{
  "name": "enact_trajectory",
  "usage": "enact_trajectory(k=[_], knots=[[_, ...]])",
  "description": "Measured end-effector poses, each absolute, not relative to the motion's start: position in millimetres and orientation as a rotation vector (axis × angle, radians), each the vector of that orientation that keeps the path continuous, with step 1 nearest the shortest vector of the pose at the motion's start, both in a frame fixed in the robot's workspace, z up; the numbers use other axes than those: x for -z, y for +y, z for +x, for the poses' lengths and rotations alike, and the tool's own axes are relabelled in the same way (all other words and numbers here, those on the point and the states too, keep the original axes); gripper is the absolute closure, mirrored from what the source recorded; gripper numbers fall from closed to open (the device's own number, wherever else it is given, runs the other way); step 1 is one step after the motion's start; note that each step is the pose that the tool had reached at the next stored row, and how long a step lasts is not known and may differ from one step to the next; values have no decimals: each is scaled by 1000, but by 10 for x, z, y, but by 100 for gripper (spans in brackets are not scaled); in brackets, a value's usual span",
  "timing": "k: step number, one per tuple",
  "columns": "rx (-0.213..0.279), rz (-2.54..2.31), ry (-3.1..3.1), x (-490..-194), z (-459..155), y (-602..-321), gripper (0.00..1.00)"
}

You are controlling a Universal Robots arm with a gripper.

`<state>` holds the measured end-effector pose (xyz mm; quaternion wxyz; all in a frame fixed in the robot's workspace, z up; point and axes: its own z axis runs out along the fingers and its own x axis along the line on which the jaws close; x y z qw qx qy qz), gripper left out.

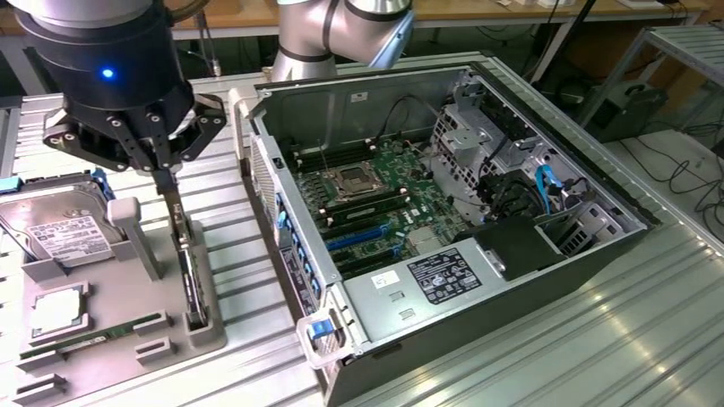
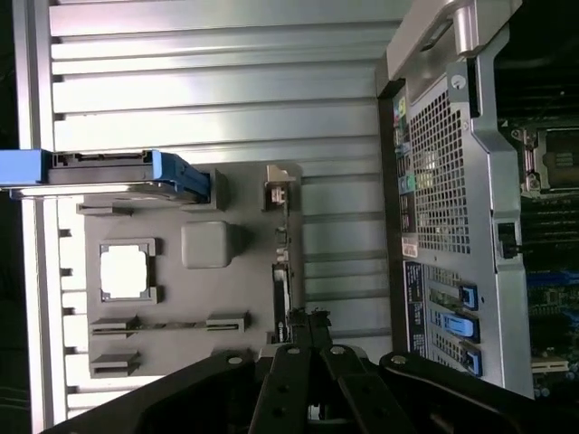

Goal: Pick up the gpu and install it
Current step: 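Reach for the gpu, then pick up the gpu and move the gpu toward the slot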

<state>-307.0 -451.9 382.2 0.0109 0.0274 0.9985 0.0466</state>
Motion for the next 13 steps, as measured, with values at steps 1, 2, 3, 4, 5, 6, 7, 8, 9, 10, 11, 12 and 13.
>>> enact_trajectory(k=[1, 2, 3, 4, 5, 6, 7, 8, 9, 10, 11, 12, 13], knots=[[-145, 85, 3115, -3818, -3096, -4518, 89], [-145, 84, 3115, -3816, -3118, -4519, 89], [-145, 84, 3115, -3815, -3128, -4519, 89], [-145, 84, 3115, -3815, -3130, -4519, 89], [-145, 84, 3115, -3816, -3130, -4519, 89], [-145, 84, 3115, -3815, -3131, -4519, 89], [-145, 84, 3115, -3815, -3131, -4519, 89], [-145, 84, 3115, -3815, -3131, -4519, 89], [-145, 84, 3115, -3815, -3131, -4519, 89], [-145, 84, 3115, -3815, -3131, -4519, 89], [-145, 84, 3115, -3815, -3131, -4519, 89], [-145, 84, 3115, -3815, -3131, -4519, 89], [-145, 84, 3115, -3815, -3131, -4519, 89]])
